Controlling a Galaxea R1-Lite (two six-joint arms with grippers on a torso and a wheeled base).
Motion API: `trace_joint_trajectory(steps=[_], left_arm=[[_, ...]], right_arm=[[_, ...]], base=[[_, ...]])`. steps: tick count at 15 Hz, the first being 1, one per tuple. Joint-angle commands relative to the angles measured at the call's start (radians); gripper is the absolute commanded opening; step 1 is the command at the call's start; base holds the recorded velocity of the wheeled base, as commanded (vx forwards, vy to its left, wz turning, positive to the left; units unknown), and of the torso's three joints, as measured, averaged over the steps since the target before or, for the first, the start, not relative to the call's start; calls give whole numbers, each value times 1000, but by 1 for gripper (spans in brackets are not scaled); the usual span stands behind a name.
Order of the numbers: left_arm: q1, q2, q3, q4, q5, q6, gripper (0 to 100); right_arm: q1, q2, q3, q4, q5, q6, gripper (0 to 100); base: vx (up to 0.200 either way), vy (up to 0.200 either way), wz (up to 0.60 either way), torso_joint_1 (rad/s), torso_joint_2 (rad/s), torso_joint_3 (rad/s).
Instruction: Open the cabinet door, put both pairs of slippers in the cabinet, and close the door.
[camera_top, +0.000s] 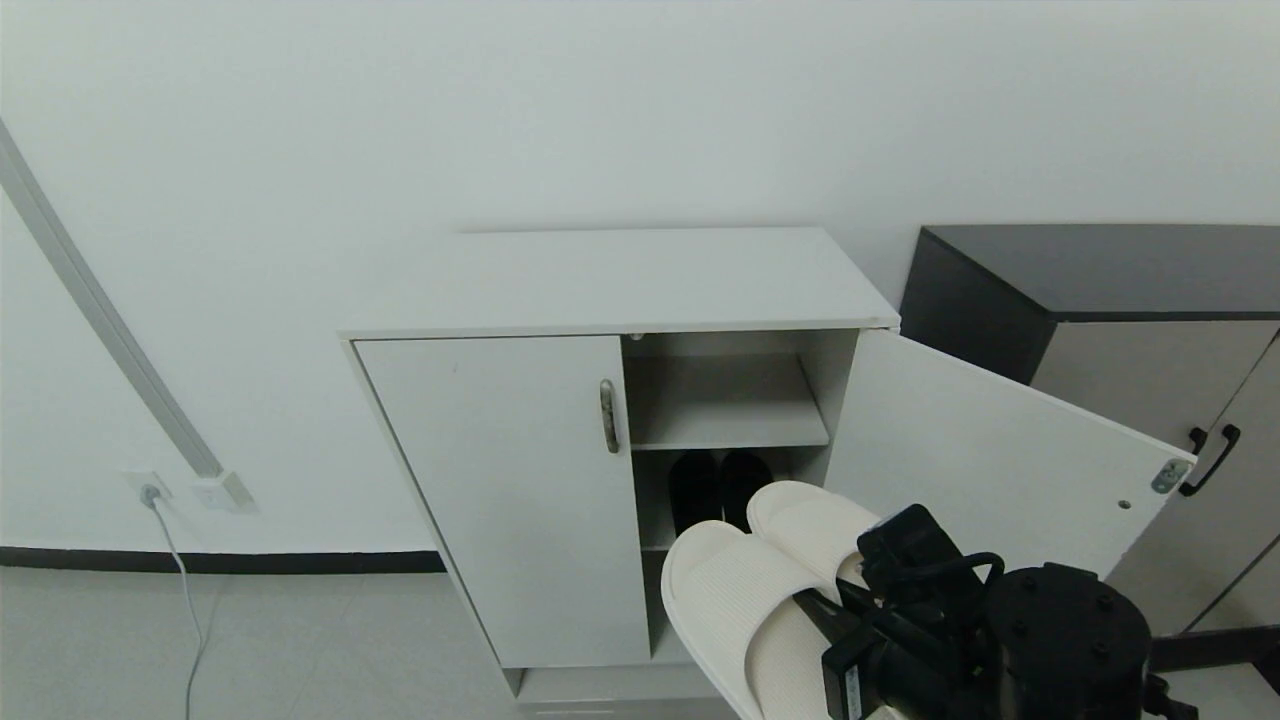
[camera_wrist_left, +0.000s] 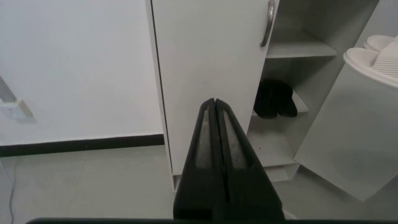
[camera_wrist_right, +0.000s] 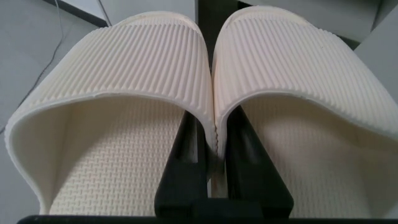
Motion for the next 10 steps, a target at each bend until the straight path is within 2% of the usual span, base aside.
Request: trace_joint_trajectory(steps=[1, 10], left_arm=[[1, 1, 0, 0, 0, -1, 0], [1, 1, 0, 0, 0, 0, 0]], right_arm=[[1, 18, 4, -8, 0, -1, 0], [7, 21, 9, -17, 0, -1, 0]], base=[[0, 0, 0, -173, 510, 320], [0, 0, 0, -146, 474, 333]])
